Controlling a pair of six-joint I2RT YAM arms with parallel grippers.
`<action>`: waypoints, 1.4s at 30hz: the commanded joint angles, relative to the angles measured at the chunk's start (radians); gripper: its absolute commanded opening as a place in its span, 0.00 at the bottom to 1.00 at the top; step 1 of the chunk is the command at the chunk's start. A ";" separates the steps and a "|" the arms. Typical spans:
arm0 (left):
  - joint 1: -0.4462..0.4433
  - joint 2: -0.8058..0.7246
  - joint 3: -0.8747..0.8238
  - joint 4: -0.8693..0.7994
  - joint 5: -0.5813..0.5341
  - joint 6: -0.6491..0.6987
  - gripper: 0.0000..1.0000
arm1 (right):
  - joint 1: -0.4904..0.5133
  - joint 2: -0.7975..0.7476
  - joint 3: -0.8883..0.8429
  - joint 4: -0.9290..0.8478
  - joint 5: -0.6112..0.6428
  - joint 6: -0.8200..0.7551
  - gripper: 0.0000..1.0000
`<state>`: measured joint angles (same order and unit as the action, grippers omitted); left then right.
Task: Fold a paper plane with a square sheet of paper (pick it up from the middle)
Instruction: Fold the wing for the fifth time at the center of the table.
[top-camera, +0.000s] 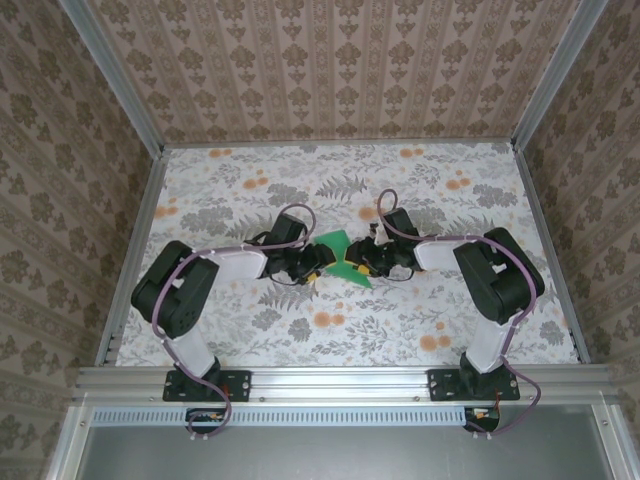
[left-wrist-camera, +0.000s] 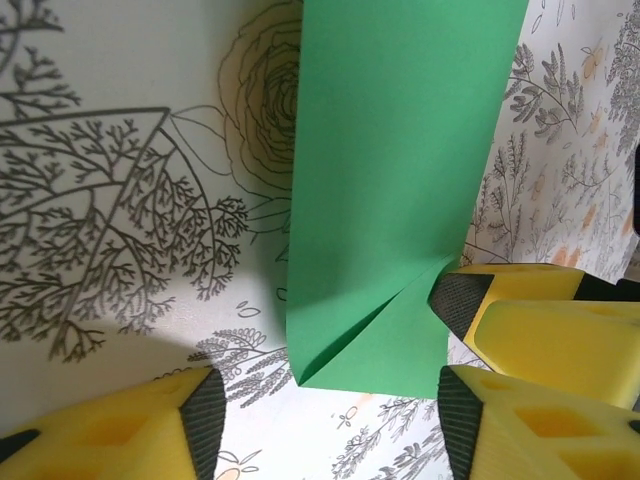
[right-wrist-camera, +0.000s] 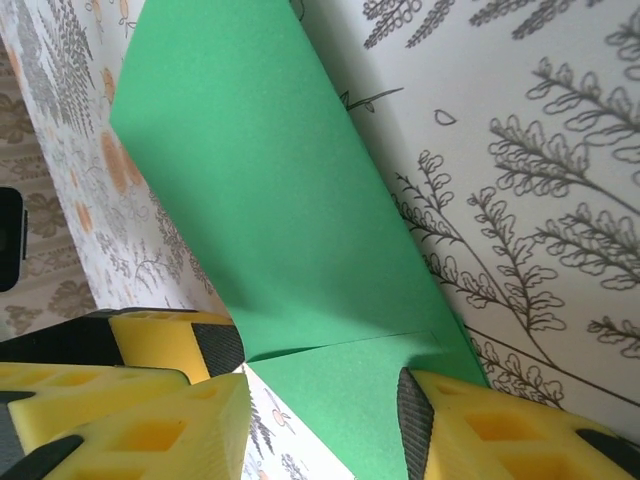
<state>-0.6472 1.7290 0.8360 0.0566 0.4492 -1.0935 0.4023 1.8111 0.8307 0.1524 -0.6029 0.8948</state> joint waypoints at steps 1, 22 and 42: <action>-0.005 0.026 0.035 0.014 0.018 -0.015 0.58 | -0.018 0.046 -0.030 0.031 -0.033 0.044 0.45; -0.006 0.053 0.045 0.130 0.043 -0.061 0.08 | -0.034 -0.100 -0.054 0.046 -0.016 -0.199 0.58; 0.021 -0.076 0.009 0.022 0.035 -0.130 0.00 | 0.299 -0.266 -0.232 0.213 0.532 -0.942 0.65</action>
<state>-0.6331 1.6897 0.8616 0.1200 0.4828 -1.1988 0.6704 1.5398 0.6197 0.2623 -0.1555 0.0879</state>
